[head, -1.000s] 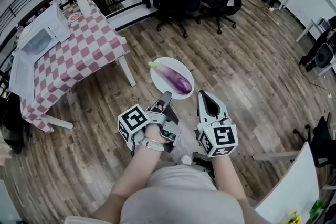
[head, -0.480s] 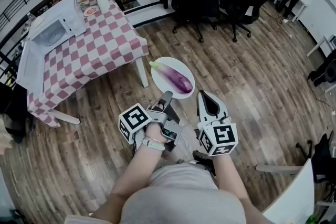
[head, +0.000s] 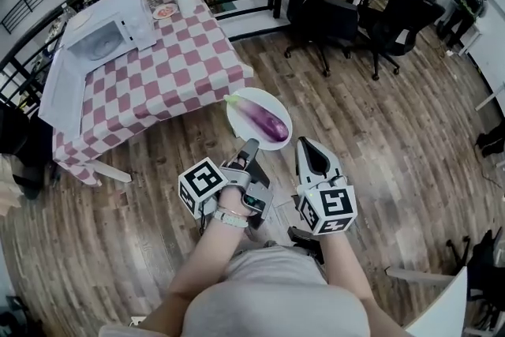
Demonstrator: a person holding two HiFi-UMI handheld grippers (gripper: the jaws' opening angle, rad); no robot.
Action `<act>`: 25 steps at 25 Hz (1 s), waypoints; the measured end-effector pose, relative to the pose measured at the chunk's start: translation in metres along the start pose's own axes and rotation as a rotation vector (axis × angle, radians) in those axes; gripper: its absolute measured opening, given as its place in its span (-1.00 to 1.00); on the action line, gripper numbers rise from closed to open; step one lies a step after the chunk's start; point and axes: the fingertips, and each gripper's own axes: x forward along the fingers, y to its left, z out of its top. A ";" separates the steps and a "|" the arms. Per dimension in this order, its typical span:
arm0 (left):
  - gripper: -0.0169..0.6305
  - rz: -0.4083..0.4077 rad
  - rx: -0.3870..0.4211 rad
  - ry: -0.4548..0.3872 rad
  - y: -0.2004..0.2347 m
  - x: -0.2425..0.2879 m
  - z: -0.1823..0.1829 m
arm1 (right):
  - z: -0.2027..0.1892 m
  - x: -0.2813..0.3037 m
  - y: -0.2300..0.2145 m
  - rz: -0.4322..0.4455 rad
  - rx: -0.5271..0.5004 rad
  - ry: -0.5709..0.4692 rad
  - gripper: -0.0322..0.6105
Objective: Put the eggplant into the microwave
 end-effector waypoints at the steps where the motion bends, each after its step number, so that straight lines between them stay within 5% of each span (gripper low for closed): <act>1: -0.91 -0.001 -0.003 -0.010 -0.001 -0.002 0.010 | 0.001 0.008 0.006 0.008 -0.002 0.001 -0.82; 25: -0.91 0.012 -0.049 -0.252 0.023 -0.069 0.236 | 0.007 0.176 0.171 0.212 -0.026 0.016 -0.82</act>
